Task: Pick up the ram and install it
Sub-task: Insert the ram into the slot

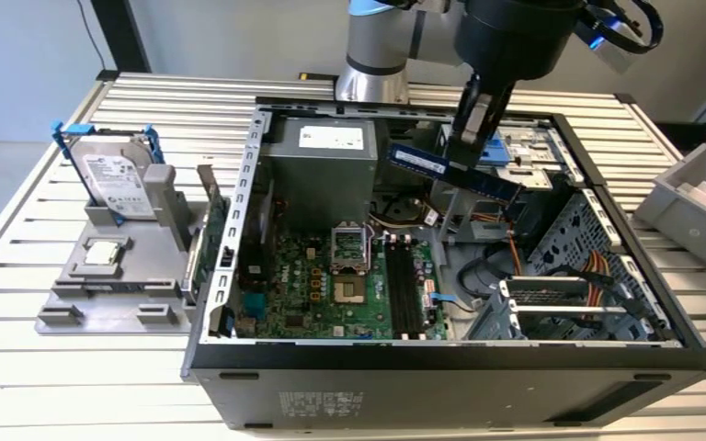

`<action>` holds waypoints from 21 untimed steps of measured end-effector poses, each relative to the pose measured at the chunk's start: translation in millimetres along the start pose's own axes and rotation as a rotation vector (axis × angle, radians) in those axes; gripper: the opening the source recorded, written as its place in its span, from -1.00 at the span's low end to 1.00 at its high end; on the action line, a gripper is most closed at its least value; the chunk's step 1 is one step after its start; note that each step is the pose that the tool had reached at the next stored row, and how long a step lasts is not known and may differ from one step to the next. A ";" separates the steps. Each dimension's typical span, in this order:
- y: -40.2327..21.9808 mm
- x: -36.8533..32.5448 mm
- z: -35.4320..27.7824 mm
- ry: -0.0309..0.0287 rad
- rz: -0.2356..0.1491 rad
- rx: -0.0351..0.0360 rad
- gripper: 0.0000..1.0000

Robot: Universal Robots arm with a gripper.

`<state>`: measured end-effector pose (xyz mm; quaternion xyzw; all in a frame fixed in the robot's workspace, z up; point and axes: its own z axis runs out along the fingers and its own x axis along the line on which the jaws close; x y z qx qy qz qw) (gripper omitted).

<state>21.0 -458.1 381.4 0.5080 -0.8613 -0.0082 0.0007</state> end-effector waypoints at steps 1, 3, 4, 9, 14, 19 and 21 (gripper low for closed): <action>0.0 0.0 0.0 -0.0002 0.015 0.0001 -1.00; 0.0 0.0 0.0 -0.0005 0.044 0.0003 -1.00; 0.0 0.0 0.0 -0.0007 0.056 0.0004 -1.00; 0.0 0.0 0.0 -0.0017 0.119 0.0008 -1.00; 0.0 0.0 0.0 -0.0025 0.178 0.0011 -1.00; 0.0 0.0 0.0 -0.0033 0.237 0.0015 -1.00; 0.0 0.0 0.0 -0.0036 0.259 0.0016 -1.00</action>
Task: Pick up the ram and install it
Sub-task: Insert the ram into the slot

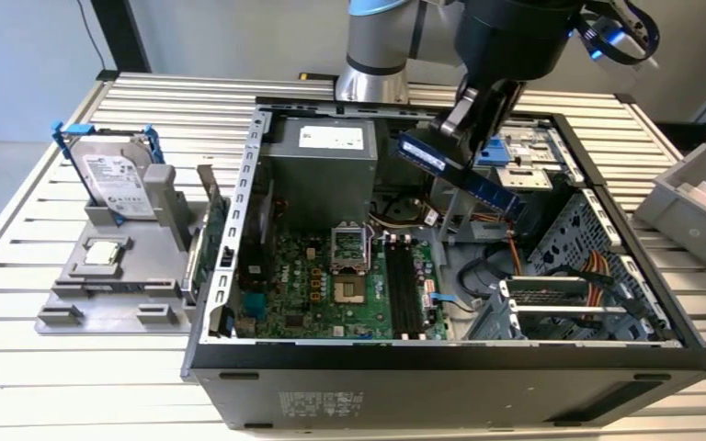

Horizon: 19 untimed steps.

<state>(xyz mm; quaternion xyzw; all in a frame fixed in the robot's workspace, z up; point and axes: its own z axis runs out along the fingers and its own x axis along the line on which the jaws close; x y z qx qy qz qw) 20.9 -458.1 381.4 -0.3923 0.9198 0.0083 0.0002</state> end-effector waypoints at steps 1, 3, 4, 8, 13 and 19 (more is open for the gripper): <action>0.0 0.0 0.0 -0.0001 0.010 0.0000 -1.00; 0.0 0.0 0.0 -0.0004 0.024 0.0001 -1.00; 0.0 0.0 0.0 -0.0004 0.029 0.0001 -1.00; 0.0 0.0 0.0 -0.0005 0.032 0.0001 -1.00; 0.0 0.0 0.0 -0.0005 0.033 0.0002 -1.00; 0.0 0.0 0.0 -0.0008 0.053 0.0003 -1.00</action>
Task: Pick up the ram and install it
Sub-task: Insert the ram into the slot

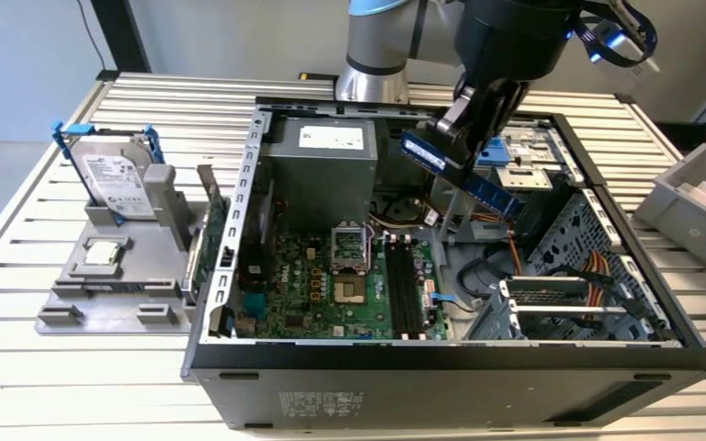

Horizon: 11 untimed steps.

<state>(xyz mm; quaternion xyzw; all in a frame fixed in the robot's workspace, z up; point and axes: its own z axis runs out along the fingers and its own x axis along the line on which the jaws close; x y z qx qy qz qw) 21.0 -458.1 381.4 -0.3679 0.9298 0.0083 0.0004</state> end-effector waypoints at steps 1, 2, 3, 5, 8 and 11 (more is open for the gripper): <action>0.0 0.0 0.0 -0.0001 0.009 0.0000 -1.00; 0.0 0.0 0.0 -0.0003 0.018 0.0001 -1.00; 0.0 0.1 0.0 -0.0003 0.026 0.0002 -1.00; 0.0 0.0 0.0 -0.0007 0.045 0.0003 -1.00; 0.0 0.0 0.0 -0.0011 0.075 0.0005 -1.00; 0.0 0.0 0.0 -0.0017 0.109 0.0007 -1.00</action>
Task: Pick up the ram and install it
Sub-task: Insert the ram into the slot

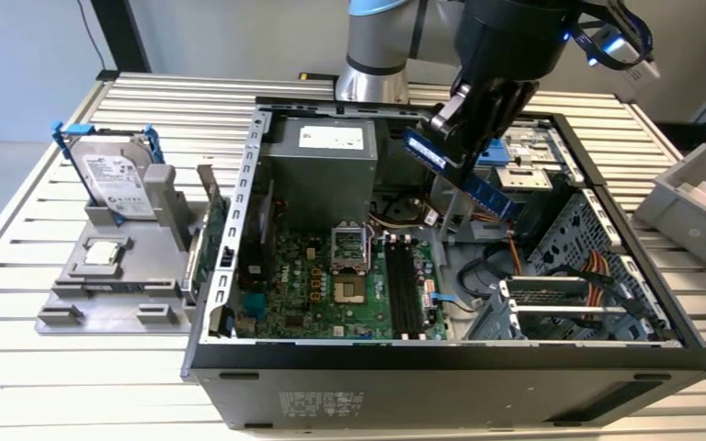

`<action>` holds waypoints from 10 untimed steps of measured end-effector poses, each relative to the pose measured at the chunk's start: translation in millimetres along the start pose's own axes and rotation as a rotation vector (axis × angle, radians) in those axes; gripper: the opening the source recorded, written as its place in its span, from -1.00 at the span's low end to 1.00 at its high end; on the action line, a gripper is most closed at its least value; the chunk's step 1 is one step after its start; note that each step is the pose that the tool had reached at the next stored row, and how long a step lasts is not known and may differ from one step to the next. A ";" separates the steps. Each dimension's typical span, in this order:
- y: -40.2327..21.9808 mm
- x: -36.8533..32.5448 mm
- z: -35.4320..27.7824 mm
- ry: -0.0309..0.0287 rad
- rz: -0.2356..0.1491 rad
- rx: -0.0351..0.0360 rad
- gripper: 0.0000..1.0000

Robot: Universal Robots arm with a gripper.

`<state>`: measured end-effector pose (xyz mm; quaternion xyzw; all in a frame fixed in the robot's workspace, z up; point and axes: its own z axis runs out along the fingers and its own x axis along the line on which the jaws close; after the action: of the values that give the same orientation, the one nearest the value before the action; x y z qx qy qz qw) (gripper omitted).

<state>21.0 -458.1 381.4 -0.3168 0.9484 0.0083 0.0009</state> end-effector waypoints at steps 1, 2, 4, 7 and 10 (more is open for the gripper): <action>0.0 0.0 0.0 -0.0001 0.012 0.0001 -1.00; 0.0 0.0 0.0 -0.0003 0.023 0.0002 -1.00; 0.0 0.0 0.0 -0.0007 0.044 0.0003 -1.00; -0.2 0.2 0.0 -0.0010 0.073 0.0005 -1.00; -0.3 0.2 0.0 -0.0015 0.103 0.0008 -1.00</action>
<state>20.9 -458.4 381.4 -0.2677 0.9635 0.0082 0.0013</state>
